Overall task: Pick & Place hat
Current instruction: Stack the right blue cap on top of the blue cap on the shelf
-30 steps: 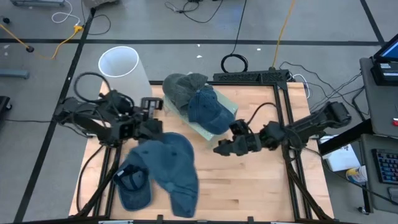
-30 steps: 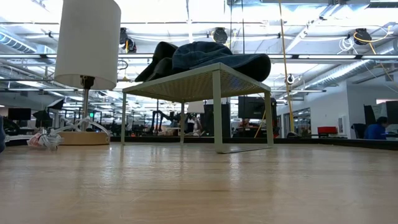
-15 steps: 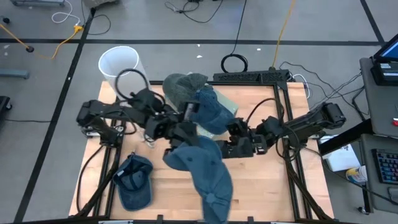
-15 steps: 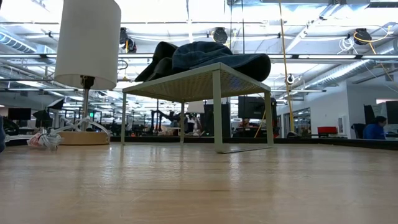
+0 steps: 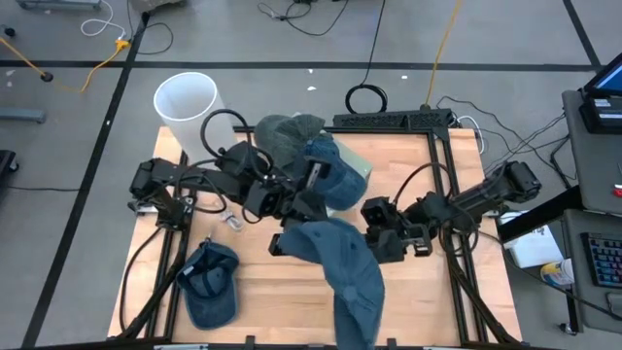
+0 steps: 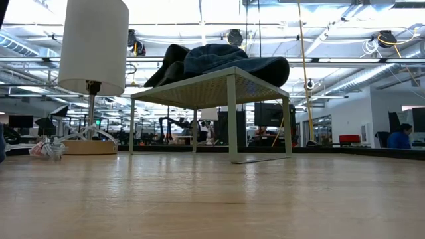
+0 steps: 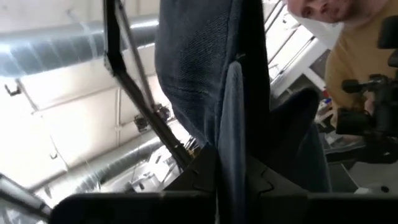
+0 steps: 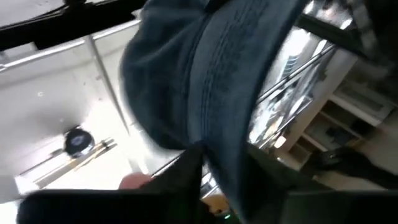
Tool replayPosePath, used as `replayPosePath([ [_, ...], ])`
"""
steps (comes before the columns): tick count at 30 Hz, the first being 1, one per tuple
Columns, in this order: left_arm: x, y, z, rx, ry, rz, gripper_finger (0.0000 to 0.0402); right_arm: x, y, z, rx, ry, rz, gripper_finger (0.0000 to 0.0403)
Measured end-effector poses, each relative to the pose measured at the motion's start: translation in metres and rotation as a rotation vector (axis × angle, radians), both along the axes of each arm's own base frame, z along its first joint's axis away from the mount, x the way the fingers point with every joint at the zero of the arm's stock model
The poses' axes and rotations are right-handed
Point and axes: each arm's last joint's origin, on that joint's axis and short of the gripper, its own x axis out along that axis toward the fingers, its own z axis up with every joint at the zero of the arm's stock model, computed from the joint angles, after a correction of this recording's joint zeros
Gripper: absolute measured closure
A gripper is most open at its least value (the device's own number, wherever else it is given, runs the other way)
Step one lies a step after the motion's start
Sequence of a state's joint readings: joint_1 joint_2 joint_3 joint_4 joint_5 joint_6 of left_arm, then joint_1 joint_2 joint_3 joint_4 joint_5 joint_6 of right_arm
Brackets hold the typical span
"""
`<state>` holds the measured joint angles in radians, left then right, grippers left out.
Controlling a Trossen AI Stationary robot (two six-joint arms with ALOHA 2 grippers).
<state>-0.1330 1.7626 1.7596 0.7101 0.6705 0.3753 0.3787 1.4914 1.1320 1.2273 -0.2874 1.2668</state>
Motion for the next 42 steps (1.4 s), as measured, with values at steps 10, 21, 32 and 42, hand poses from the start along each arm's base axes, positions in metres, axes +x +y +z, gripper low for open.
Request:
replayPosePath([
  [10, 0.002, 0.001, 0.001, -0.252, 0.225, -0.086, 0.0309, -0.009, 0.006, 0.005, 0.013, -0.079, 0.009, 0.0396],
  [21, 0.0, 0.012, 0.001, -0.39, 0.51, -0.129, 0.0134, -0.023, 0.001, 0.009, 0.032, -0.14, -0.012, 0.0399],
  [32, -0.029, 0.043, -0.006, -0.537, 1.044, 0.014, 0.0073, -0.082, -0.015, -0.026, 0.088, -0.003, -0.312, 0.04],
  [42, -0.077, 0.055, -0.02, -0.635, 1.413, 0.309, 0.0108, -0.129, -0.019, -0.068, 0.109, 0.187, -0.667, 0.04],
])
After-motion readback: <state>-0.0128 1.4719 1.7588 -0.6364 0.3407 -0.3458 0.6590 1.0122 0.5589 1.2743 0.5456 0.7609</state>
